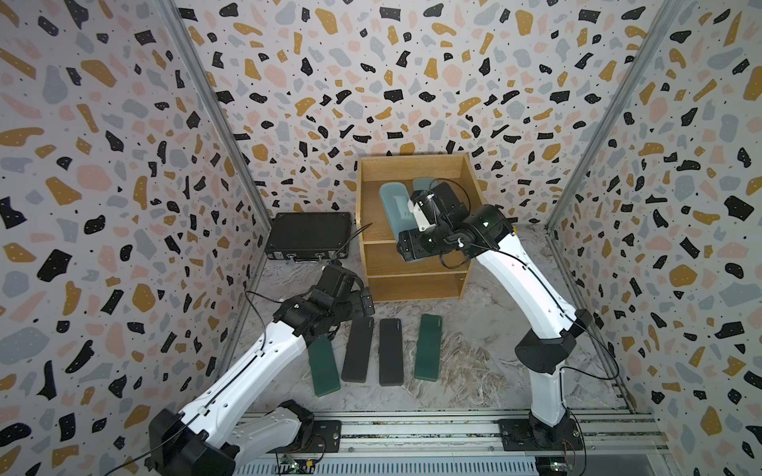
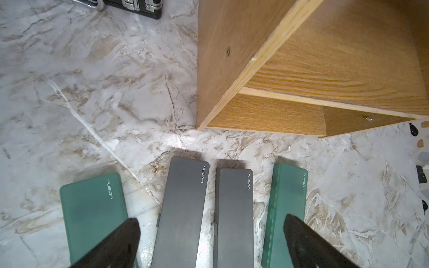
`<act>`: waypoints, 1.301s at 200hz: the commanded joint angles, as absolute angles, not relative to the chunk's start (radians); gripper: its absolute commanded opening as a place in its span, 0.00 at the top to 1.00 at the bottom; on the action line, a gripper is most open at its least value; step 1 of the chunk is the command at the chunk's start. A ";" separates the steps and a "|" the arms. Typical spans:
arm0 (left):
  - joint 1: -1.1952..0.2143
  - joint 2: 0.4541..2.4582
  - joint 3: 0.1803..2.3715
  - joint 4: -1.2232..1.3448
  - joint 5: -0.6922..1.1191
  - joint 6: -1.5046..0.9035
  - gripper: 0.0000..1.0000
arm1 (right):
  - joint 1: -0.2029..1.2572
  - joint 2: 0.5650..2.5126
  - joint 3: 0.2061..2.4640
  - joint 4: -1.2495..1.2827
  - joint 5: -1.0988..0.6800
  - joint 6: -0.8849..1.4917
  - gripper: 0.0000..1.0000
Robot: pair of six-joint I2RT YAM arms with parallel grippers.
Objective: Place the pencil cases on the shelf according to color
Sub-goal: Place the pencil case on the shelf.
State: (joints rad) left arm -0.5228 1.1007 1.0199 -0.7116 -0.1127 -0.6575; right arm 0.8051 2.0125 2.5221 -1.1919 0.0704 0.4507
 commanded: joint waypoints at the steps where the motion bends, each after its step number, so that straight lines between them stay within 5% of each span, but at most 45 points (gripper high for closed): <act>1: -0.517 1.091 1.006 -0.667 -0.089 -0.644 0.00 | 0.802 2.002 2.552 -1.077 0.093 0.478 0.74; 116: -0.516 1.071 0.967 -0.652 -0.061 -0.652 0.00 | 0.764 2.093 2.554 -0.963 0.128 0.484 0.60; 186: -0.516 1.049 0.974 -0.676 -0.070 -0.638 0.00 | 0.761 2.121 2.553 -0.957 0.127 0.500 0.30; 260: -0.515 1.043 0.959 -0.670 -0.072 -0.641 0.00 | 0.761 2.096 2.552 -0.960 0.120 0.483 0.21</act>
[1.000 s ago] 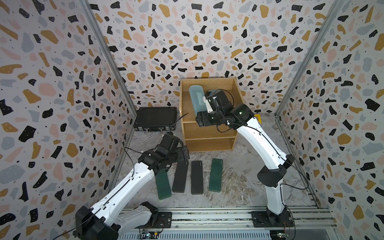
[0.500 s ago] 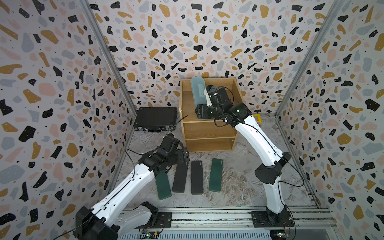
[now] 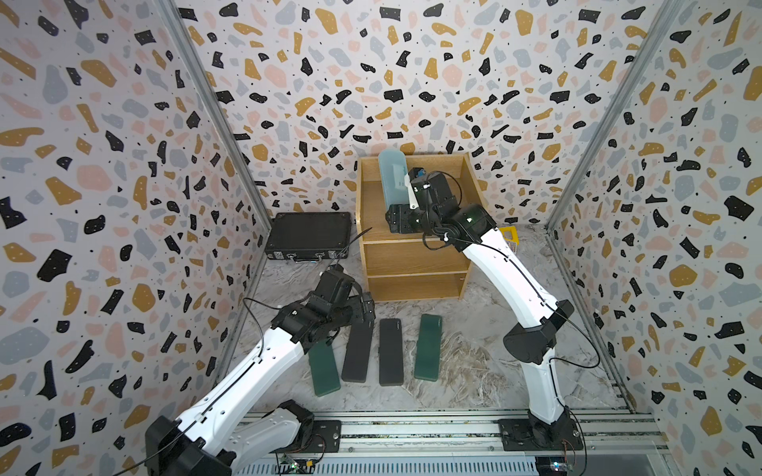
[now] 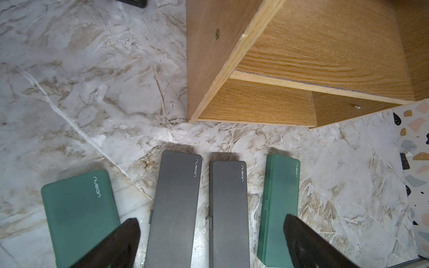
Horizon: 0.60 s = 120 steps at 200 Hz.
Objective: Place the pencil cases on the shelf according to color
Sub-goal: Place the pencil case on the shelf.
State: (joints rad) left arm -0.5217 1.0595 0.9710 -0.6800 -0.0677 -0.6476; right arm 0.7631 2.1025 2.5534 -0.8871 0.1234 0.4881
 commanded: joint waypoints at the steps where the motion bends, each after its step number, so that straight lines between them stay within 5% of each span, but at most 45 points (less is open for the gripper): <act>1: -0.515 1.043 0.959 -0.670 -0.072 -0.641 0.00 | 0.761 2.096 2.552 -0.959 0.120 0.483 0.20; 120: -0.516 1.040 0.949 -0.680 -0.077 -0.635 0.00 | 0.761 2.058 2.530 -0.830 0.020 0.437 0.09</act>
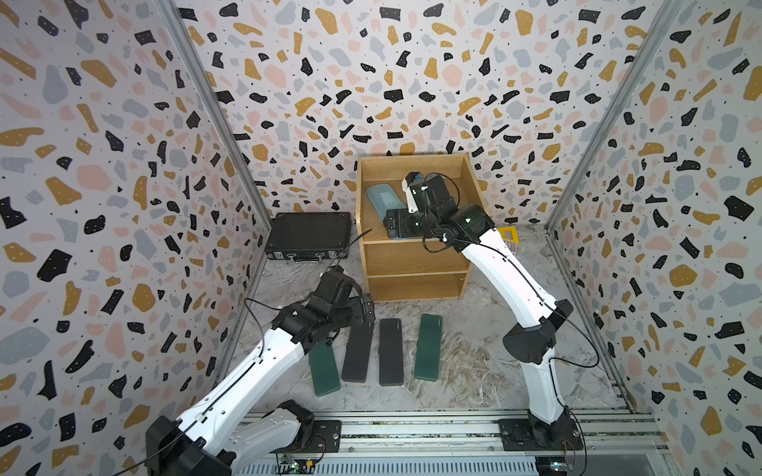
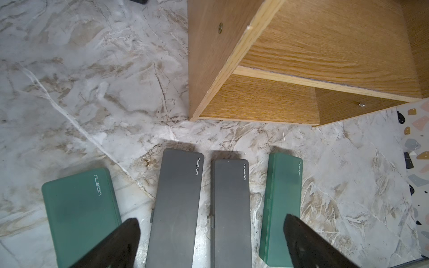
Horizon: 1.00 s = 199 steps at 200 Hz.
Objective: Place the pencil cases on the shelf according to color
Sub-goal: Place the pencil case on the shelf.
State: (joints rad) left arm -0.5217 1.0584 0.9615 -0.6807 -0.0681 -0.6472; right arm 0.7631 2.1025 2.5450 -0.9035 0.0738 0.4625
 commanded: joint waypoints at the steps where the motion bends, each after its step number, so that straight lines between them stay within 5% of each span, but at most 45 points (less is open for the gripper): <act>1: -0.516 1.040 0.948 -0.680 -0.078 -0.634 0.00 | 0.761 2.057 2.527 -0.827 0.018 0.436 0.09; 128: -0.516 0.966 0.942 -0.680 -0.073 -0.633 0.00 | 0.761 1.738 2.207 -0.647 0.061 0.301 0.05; 199: -0.517 0.932 0.982 -0.529 0.112 -0.639 0.00 | 0.761 1.398 1.760 -0.565 0.153 0.245 0.33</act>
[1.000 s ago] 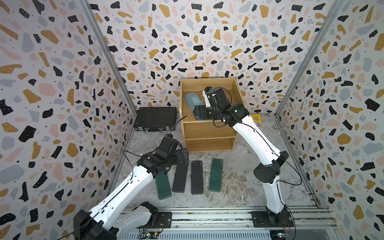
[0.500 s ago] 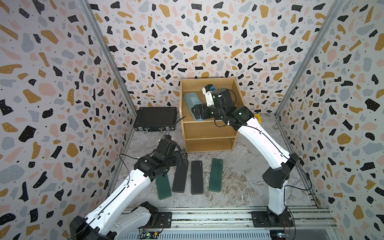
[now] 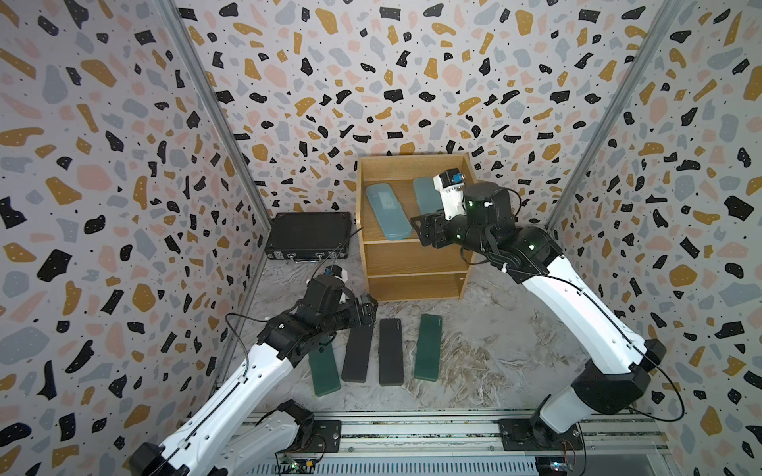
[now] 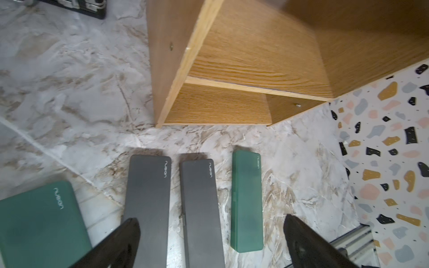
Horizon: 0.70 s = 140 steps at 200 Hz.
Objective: Place the pencil cases on the shelf according to color
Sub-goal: Place the pencil case on the shelf, then pick up the pencil case from the center of the board.
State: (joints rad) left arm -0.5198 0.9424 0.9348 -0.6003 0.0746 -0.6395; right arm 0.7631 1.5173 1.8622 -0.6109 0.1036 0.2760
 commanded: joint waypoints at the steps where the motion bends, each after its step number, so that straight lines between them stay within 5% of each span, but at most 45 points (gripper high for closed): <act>1: -0.517 0.932 0.984 -0.528 0.111 -0.640 0.00 | 0.761 1.393 1.754 -0.565 0.153 0.244 0.33; 69: -0.517 0.959 0.989 -0.240 0.096 -0.770 0.00 | 0.761 1.100 1.308 -0.514 0.143 0.265 0.60; 140: -0.518 1.006 1.007 -0.160 0.039 -0.801 0.00 | 0.760 0.953 0.990 -0.454 0.051 0.289 0.28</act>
State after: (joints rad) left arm -0.5198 1.0393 0.9977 -0.2150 0.0803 -0.7933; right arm 0.7631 0.9855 1.0283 -0.4923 0.0769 0.2752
